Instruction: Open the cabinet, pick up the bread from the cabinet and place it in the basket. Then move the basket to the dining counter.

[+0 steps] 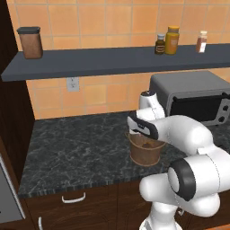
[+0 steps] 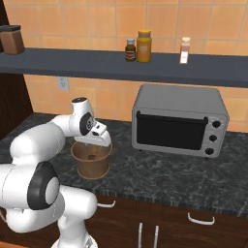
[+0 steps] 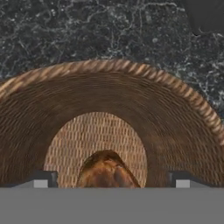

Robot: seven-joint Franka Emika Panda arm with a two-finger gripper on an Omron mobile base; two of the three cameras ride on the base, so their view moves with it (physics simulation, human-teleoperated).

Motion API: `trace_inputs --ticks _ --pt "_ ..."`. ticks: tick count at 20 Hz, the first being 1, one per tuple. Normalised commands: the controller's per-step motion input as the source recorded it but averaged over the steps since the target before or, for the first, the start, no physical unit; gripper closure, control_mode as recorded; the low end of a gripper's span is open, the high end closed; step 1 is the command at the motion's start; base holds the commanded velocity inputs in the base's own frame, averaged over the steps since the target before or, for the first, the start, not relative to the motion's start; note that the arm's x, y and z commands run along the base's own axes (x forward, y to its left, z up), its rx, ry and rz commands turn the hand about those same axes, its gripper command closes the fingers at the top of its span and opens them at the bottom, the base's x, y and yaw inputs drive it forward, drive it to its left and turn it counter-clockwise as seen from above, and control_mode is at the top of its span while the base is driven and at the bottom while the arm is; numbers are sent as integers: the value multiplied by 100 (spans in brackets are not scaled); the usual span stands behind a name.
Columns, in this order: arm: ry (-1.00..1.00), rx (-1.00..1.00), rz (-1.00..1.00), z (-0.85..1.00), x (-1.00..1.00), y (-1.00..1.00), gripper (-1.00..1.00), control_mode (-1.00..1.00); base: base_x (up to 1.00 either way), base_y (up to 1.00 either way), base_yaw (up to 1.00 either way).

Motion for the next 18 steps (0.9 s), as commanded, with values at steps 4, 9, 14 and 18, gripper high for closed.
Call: trace_inputs --ticks 4,9,14,18 --pt "0 -2 -1 31 -17 -1 -100 -100 0 0 0" --pt "0 0 -23 38 -78 -22 -100 -100 0 0 0" --pt "0 0 -35 25 -79 -21 -100 -100 0 0 0" --pt "-5 15 -14 -13 -6 -33 -100 -100 0 0 0"
